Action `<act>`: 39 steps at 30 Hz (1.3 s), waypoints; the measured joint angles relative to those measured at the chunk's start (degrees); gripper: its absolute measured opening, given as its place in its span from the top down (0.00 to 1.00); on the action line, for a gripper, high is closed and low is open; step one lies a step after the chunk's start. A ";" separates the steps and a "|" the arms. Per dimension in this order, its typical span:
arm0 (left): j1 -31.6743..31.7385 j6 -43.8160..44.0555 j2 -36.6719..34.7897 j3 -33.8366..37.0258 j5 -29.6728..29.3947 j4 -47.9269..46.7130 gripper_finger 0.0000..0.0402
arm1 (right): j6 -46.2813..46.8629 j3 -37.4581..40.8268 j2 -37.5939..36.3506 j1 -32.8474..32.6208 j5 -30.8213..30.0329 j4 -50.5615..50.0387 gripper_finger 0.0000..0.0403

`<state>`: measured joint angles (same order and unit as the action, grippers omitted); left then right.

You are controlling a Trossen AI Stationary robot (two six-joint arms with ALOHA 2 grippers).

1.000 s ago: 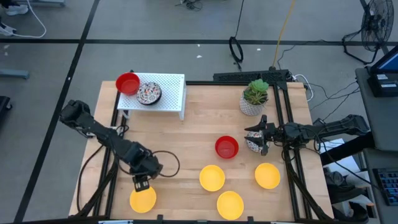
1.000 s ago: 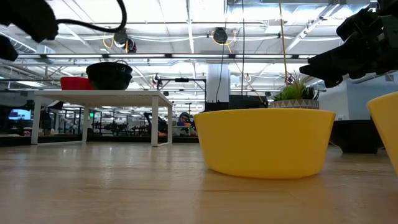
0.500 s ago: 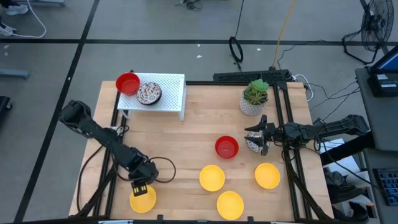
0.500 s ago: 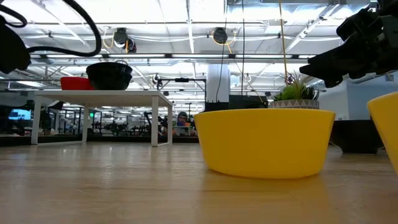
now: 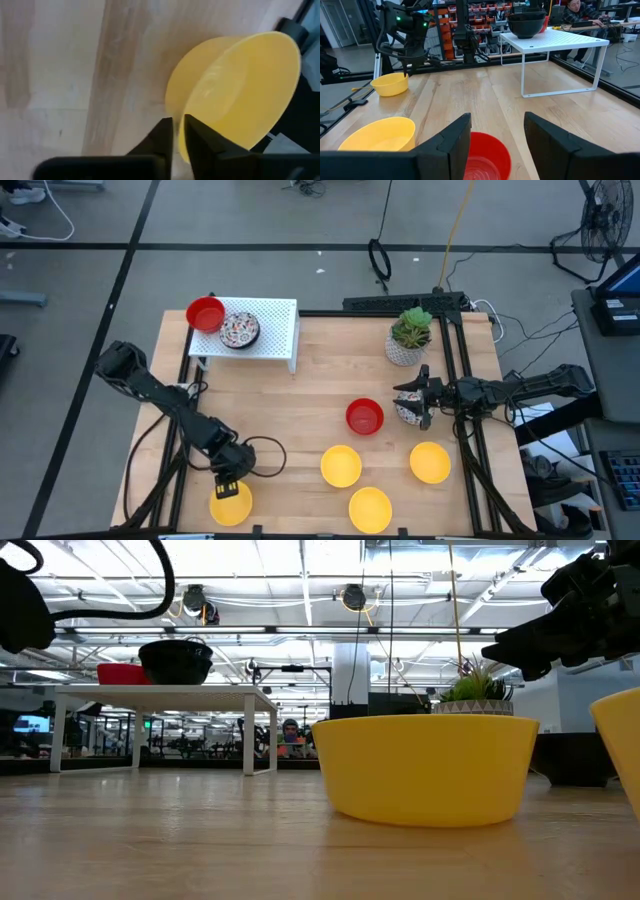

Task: Pick & Place Mini bowls
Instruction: Put the yellow bowl on the shelf

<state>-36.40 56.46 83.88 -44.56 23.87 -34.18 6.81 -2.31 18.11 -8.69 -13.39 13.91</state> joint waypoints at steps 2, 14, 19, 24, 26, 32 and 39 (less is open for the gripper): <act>0.00 0.01 0.11 0.00 -0.35 -0.15 0.96 | 0.00 -0.01 0.00 0.01 0.00 -0.02 0.57; 3.41 -7.98 0.30 0.00 -1.47 1.05 0.98 | -0.01 -0.01 0.00 0.01 0.00 0.00 0.57; 9.81 -18.37 0.28 -0.60 -1.42 2.25 0.99 | -0.02 0.00 0.02 0.00 -0.02 -0.02 0.57; 19.19 -31.57 0.28 -3.82 -1.39 1.67 0.98 | -0.02 -0.01 -0.01 0.00 -0.01 0.01 0.57; 23.63 -37.70 0.27 -6.70 -1.42 -0.74 0.99 | -0.01 -0.01 0.02 0.01 0.00 -0.02 0.57; 36.15 -51.05 0.22 -19.93 -10.29 -11.24 0.98 | -0.02 -0.01 0.01 0.01 -0.01 -0.02 0.57; 47.86 -52.75 0.17 -34.90 -19.97 -14.63 0.98 | -0.01 0.00 0.01 0.02 0.00 -0.01 0.57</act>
<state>11.46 3.71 84.05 -79.45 3.90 -48.81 6.80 -2.31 18.12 -8.67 -13.39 13.90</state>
